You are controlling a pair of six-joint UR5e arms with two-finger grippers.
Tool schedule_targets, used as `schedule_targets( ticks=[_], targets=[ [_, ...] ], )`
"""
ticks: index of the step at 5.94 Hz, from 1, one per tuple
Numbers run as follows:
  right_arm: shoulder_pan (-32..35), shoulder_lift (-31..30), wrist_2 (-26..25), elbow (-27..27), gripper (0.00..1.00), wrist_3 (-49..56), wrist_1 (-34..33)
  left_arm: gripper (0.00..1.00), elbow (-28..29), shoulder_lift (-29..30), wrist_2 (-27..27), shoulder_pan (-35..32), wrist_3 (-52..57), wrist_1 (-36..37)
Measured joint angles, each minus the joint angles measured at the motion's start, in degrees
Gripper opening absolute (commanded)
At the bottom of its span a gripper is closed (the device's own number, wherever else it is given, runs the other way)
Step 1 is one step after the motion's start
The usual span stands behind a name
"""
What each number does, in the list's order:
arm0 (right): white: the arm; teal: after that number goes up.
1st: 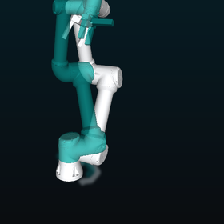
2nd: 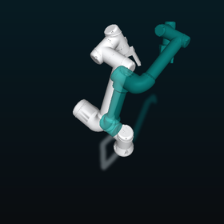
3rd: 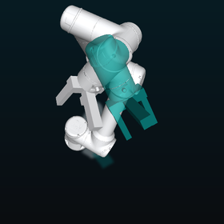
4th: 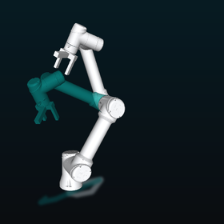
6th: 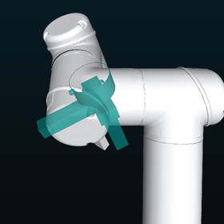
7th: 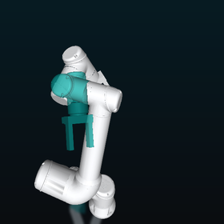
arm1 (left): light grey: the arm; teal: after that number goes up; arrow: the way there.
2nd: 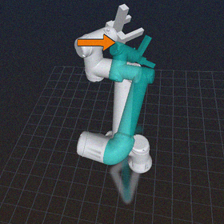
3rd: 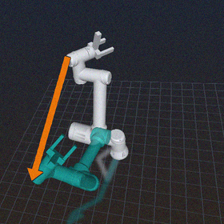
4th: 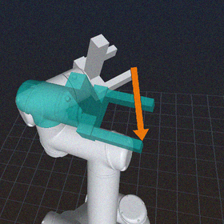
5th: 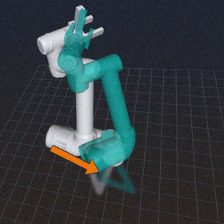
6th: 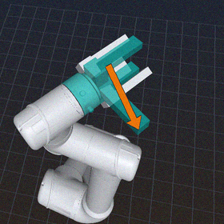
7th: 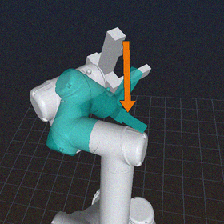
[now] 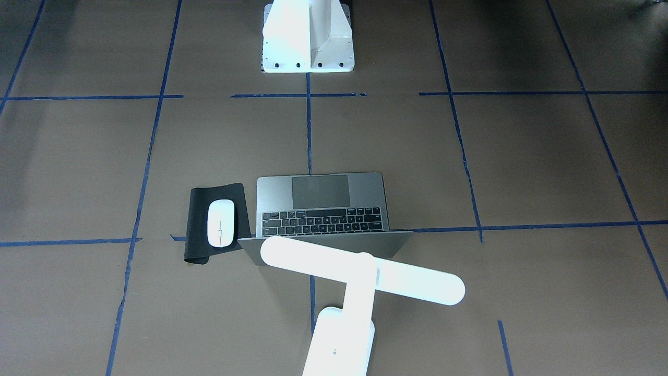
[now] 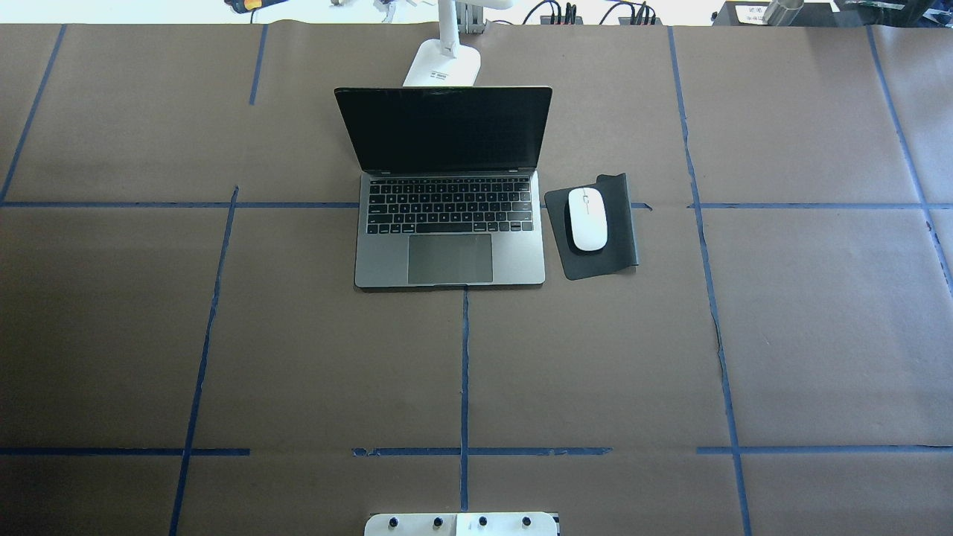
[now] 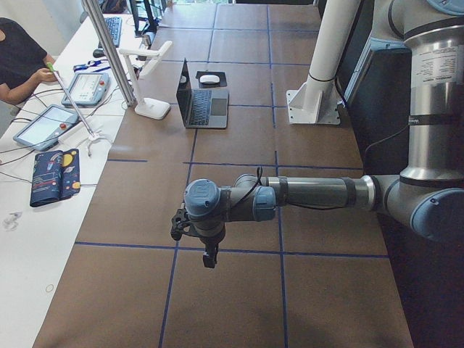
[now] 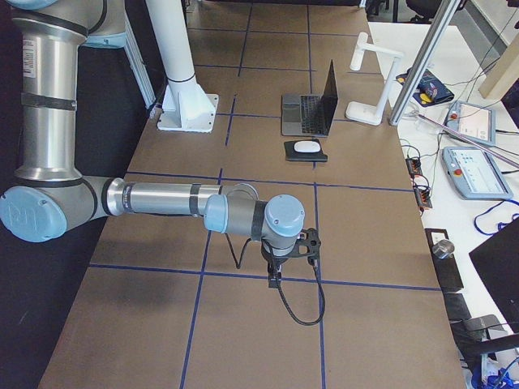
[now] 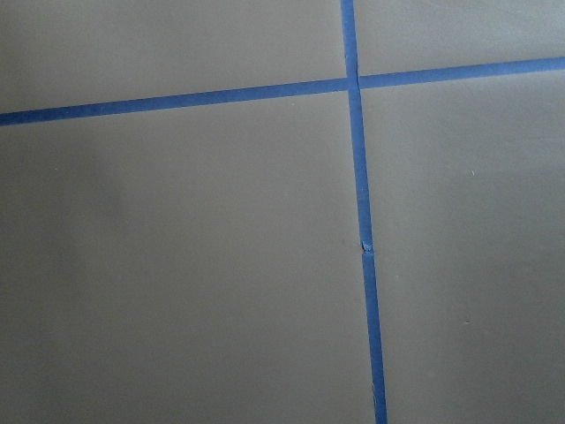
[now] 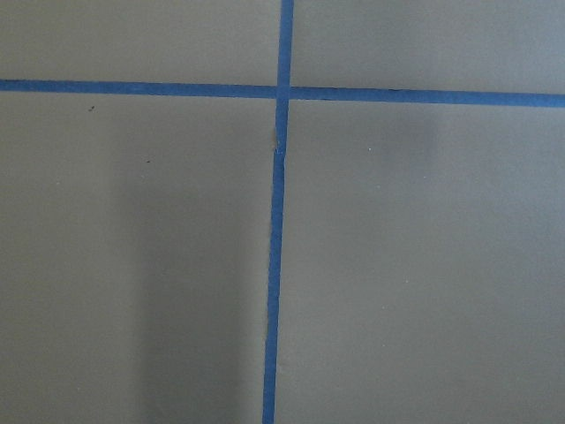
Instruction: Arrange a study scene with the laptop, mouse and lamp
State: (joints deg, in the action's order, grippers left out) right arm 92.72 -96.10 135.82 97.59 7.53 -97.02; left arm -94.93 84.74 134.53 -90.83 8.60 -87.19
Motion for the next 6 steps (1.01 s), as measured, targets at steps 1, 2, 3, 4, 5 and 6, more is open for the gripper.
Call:
schedule_targets(
  ticks=[1,2,3,4,5,6],
  targets=[
    [0.23,-0.02,-1.62,0.3,1.0,-0.08,-0.23,1.0,0.0,0.22,-0.03,0.01,0.01,-0.03],
    [0.16,-0.02,-2.99,0.26,1.0,-0.13,-0.29,1.0,-0.1,0.24,-0.05,0.03,0.01,-0.04],
    [0.12,0.01,-3.04,0.19,1.0,-0.2,-0.26,1.0,-0.2,0.25,-0.05,0.03,0.04,-0.04],
    [0.09,0.03,-2.7,0.26,1.0,-0.23,-0.19,1.0,-0.27,0.22,-0.05,0.03,0.08,-0.05],
    [0.09,0.03,-2.44,0.21,1.0,-0.26,-0.1,1.0,-0.35,0.1,-0.05,0.03,0.13,-0.02],
    [0.09,0.01,-2.26,0.02,1.0,-0.34,-0.02,1.0,-0.84,-0.01,-0.05,0.03,0.17,-0.01]
  ],
)
